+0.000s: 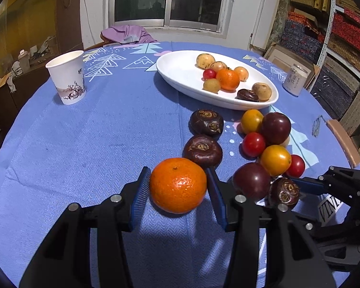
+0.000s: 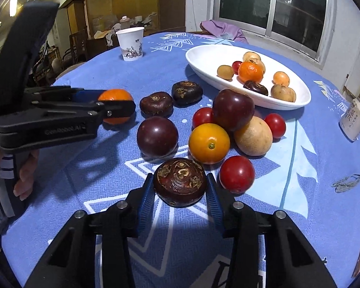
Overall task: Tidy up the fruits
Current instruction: 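Carry the mandarin and dark brown fruit onto the plate, opening both tools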
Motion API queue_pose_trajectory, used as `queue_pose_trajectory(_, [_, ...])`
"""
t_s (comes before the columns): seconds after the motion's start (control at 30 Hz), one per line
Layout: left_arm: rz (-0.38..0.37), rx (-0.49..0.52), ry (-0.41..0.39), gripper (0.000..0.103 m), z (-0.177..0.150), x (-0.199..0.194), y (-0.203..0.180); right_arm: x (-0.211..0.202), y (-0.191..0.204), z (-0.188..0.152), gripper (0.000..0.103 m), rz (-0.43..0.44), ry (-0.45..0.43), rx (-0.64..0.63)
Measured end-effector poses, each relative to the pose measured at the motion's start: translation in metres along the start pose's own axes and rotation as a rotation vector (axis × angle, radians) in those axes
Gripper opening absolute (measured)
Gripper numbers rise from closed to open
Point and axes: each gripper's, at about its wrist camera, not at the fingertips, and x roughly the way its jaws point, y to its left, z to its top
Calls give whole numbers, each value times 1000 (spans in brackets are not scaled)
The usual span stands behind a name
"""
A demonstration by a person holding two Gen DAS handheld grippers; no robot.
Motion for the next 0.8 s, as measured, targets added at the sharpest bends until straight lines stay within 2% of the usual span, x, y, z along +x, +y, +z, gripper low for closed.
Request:
queue_pose_trajectory(0.23, [-21,-38,-63,47,21,-19,6,-51,-31,10,44,5,-162,107])
queue_pose_trajectory(0.33, [-7,-18,-87,47,47,-23,2,-72,-59,28,44,-1,-211,175])
queue_pose_trajectory(0.47, [3,-16,-126,47,95,-19,-3,-88,-97,67,44,-60,-266,234])
queue_pose_trajectory(0.57, [-10,-32,-134,47,125,-3,-7,-83,-122,97,44,-47,-279,292])
queue_pose_trajectory(0.67, [-6,-34,-133,47,145,17,-13,-62,-142,120,44,-46,-273,337])
queue_pose_trajectory(0.8, [-19,-53,-104,47,163,54,-14,-14,-160,140,44,-34,-206,380])
